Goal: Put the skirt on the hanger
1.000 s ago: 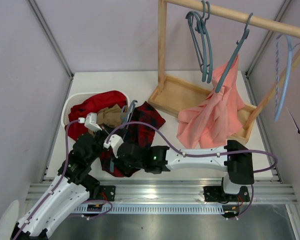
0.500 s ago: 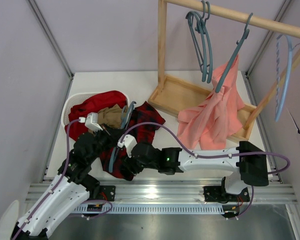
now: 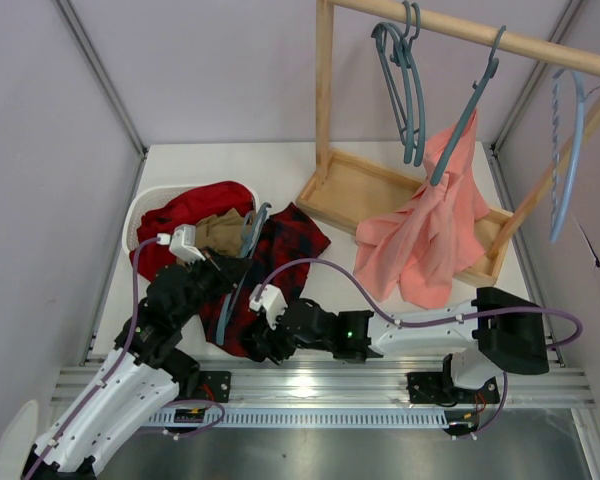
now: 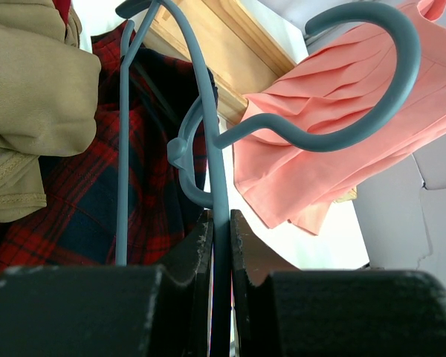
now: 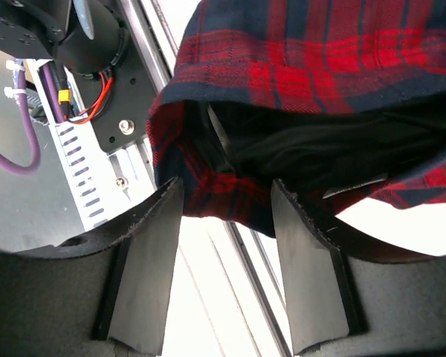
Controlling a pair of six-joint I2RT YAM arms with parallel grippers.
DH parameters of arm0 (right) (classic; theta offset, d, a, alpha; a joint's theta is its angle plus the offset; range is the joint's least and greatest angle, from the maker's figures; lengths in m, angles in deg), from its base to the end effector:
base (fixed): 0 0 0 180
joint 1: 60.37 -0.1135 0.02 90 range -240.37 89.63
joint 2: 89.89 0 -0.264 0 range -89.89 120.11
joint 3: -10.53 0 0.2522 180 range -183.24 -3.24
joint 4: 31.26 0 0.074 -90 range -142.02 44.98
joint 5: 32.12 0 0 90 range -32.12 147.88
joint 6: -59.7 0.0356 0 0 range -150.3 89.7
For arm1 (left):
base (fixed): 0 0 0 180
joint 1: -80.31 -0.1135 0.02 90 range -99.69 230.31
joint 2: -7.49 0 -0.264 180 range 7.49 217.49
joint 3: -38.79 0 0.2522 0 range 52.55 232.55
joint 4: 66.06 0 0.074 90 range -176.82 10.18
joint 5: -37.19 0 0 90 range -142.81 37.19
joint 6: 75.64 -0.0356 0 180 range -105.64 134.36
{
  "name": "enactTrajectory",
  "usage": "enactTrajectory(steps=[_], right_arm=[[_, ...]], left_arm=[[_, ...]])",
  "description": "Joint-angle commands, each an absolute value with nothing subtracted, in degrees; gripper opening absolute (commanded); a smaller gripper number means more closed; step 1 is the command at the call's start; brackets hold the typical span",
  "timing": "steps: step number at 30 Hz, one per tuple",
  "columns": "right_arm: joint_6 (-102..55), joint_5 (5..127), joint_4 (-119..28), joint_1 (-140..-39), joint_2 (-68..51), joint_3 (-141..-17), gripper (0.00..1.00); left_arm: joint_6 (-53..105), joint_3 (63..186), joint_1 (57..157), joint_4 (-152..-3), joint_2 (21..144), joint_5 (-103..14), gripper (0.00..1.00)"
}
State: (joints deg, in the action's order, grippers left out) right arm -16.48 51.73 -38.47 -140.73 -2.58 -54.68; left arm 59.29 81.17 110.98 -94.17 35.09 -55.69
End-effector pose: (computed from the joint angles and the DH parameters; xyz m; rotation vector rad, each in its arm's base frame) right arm 0.0601 0.3313 0.2288 -1.1507 1.8801 0.8641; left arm 0.1183 -0.0681 0.2749 -0.2725 1.8754 -0.8806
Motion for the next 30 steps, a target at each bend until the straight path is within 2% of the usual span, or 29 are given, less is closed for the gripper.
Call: enactTrajectory(steps=[1, 19, 26, 30], right_arm=[[-18.2, 52.1, -29.3, -141.1, -2.3, -53.1, 0.57], [-23.9, 52.3, -17.1, -141.5, 5.0, -47.3, 0.56], [-22.6, 52.7, -13.6, -140.9, 5.4, -45.1, 0.68], [-22.4, 53.0, -12.9, -140.5, 6.6, -44.9, 0.69]], left_arm=[[57.7, 84.3, 110.6, -93.3, 34.7, -56.9, 0.07], [57.3, 84.5, 110.6, -93.0, 35.6, -57.0, 0.07], [57.2, 84.5, 110.7, -92.2, 36.5, -56.8, 0.07], [57.0, 84.6, 110.6, -92.0, 36.8, -56.7, 0.07]])
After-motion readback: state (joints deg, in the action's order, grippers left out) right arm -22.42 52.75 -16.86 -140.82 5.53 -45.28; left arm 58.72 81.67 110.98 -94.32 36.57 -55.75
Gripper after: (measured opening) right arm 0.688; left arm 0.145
